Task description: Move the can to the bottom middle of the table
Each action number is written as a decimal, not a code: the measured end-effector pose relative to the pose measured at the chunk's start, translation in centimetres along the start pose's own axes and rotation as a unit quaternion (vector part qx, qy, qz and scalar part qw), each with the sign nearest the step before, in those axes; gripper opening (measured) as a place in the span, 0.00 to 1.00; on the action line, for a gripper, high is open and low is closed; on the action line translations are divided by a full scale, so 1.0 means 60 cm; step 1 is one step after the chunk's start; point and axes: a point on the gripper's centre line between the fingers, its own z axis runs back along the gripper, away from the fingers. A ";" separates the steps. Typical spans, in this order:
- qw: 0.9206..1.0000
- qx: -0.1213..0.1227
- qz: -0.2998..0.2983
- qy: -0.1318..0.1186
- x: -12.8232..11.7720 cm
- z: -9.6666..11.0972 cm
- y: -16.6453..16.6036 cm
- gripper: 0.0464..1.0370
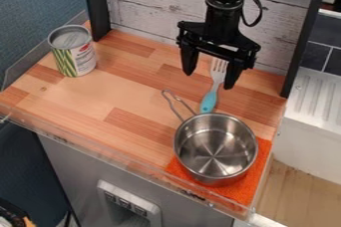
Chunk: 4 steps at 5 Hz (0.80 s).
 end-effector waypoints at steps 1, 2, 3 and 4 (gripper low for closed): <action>1.000 0.001 0.000 0.018 -0.007 -0.018 0.000 0.96; 0.998 -0.003 0.063 0.015 -0.014 -0.018 0.075 0.96; 0.990 -0.001 0.141 -0.011 -0.023 0.013 0.175 0.96; 0.984 -0.009 0.174 -0.025 -0.025 0.022 0.245 0.96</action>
